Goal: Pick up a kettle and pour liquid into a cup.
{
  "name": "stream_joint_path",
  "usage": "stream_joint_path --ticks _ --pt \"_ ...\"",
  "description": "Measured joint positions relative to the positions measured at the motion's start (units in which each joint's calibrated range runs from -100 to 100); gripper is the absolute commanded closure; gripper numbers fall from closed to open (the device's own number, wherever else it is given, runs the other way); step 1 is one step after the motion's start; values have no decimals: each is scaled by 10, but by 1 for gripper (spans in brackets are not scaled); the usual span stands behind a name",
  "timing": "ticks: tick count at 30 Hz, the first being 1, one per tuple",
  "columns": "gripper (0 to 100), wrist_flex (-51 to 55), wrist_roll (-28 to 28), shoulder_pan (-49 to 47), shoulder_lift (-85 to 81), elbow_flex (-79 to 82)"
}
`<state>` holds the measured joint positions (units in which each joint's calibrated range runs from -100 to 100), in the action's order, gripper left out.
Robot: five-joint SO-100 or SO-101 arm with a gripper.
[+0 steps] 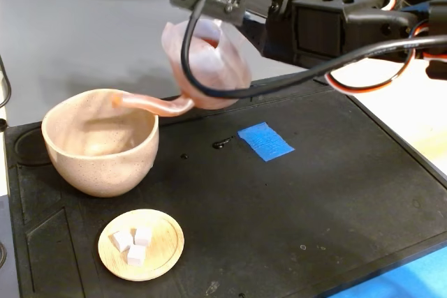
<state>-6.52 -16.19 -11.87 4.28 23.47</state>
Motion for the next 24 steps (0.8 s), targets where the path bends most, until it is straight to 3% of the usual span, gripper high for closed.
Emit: stream_joint_path --ticks 24 --pt "99 0 9 -1 45 -63"
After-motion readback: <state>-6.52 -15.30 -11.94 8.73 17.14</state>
